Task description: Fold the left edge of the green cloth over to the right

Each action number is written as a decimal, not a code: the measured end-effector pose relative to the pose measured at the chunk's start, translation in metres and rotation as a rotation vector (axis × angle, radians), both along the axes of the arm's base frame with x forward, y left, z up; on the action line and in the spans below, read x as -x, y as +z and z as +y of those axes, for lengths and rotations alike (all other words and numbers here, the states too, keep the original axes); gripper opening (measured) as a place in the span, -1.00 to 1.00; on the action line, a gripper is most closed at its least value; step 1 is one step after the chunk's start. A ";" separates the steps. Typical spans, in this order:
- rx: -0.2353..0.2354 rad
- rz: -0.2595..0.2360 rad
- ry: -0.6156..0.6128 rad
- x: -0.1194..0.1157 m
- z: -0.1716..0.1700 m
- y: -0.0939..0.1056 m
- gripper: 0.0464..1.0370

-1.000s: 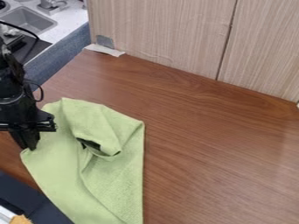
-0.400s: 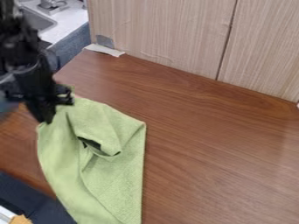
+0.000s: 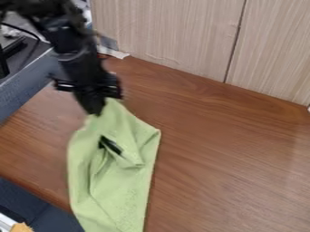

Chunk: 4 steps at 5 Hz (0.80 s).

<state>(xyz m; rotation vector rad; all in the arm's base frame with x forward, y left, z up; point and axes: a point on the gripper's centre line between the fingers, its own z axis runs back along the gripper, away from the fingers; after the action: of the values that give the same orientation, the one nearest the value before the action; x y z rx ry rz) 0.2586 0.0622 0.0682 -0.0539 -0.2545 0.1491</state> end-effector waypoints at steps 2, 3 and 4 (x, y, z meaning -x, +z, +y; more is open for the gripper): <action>0.004 0.079 -0.127 -0.017 -0.044 -0.035 -0.98; 0.007 0.124 -0.151 -0.022 -0.052 -0.060 -0.98; 0.011 0.150 -0.157 -0.028 -0.057 -0.072 -0.93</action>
<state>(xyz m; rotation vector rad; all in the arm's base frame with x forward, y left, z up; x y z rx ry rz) 0.2869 0.0051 -0.0042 -0.0730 -0.0994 -0.0015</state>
